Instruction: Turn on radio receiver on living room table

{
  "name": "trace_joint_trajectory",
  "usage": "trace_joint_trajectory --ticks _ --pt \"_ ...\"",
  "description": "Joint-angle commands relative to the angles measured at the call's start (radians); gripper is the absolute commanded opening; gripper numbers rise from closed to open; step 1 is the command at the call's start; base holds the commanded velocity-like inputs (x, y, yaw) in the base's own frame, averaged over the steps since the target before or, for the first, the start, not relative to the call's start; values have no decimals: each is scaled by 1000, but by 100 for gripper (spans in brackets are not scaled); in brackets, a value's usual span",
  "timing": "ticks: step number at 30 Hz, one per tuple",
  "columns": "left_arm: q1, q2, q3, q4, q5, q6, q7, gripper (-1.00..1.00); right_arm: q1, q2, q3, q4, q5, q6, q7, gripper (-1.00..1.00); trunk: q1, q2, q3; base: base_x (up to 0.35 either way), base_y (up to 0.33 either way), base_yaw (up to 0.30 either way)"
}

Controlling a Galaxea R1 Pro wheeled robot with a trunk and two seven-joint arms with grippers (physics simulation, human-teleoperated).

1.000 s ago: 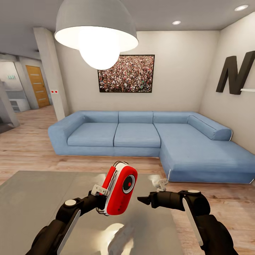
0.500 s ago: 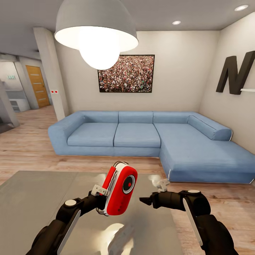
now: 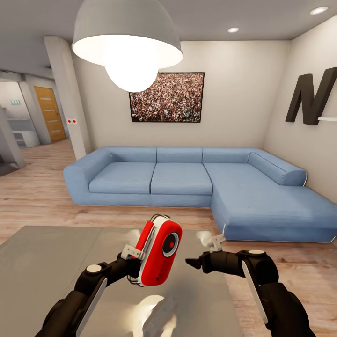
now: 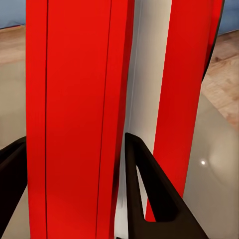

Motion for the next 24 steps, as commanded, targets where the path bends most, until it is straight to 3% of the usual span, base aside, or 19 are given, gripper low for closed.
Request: trace_joint_trajectory --ticks 1,24 --pt "0 0 0 1 6 0 0 -100 0 0 0 -1 0 0 -1 100 0 0 0 0 0 0" --pt "0 0 -15 10 6 -1 0 -100 -18 3 0 -4 0 0 -9 100 0 0 0 0 0 0"
